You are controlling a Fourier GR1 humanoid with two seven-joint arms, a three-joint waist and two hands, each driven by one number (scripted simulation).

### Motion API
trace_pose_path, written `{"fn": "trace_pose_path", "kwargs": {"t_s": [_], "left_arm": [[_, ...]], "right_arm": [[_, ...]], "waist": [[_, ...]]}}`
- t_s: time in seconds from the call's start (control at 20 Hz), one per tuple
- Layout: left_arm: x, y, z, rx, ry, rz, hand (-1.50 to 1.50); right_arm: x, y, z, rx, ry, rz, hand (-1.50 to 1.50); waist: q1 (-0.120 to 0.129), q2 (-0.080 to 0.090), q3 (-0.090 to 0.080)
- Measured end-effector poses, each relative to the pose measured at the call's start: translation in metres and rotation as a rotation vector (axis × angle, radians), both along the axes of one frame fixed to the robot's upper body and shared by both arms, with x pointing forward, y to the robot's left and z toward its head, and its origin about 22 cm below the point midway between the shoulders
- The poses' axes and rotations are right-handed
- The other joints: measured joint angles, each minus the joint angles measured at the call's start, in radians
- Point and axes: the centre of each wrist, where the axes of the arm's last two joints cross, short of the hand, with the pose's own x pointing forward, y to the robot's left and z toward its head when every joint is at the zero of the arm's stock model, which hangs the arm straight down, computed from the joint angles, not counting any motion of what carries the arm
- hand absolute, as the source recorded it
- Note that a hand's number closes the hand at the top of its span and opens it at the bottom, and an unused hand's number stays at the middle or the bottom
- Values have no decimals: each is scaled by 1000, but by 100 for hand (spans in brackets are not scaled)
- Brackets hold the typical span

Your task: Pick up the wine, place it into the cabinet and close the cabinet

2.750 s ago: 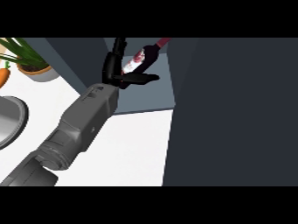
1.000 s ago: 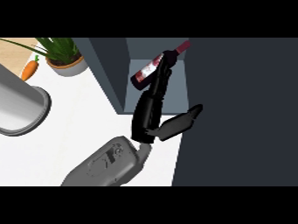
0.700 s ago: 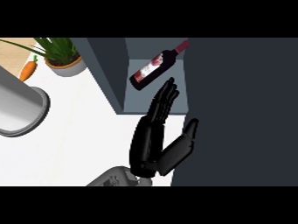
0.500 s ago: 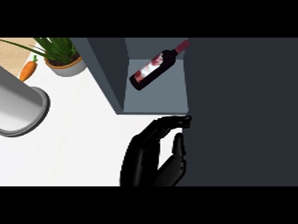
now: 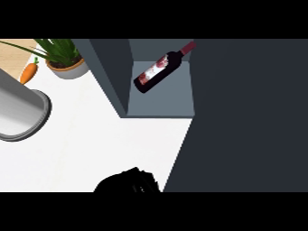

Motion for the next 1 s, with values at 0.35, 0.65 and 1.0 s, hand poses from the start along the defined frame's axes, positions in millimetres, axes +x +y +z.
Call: {"fn": "trace_pose_path", "kwargs": {"t_s": [0.35,0.65,1.0], "left_arm": [[-13,57,5,4,-24,-26,150],[-19,101,15,-4,-38,-13,150],[-13,164,24,7,-64,34,150]], "right_arm": [[-3,21,-6,-29,6,142,150],[-13,55,-10,-47,52,336,150],[-21,103,-10,-115,60,469,150]], "waist": [[10,0,5],[17,-3,-2],[26,-4,-5]]}}
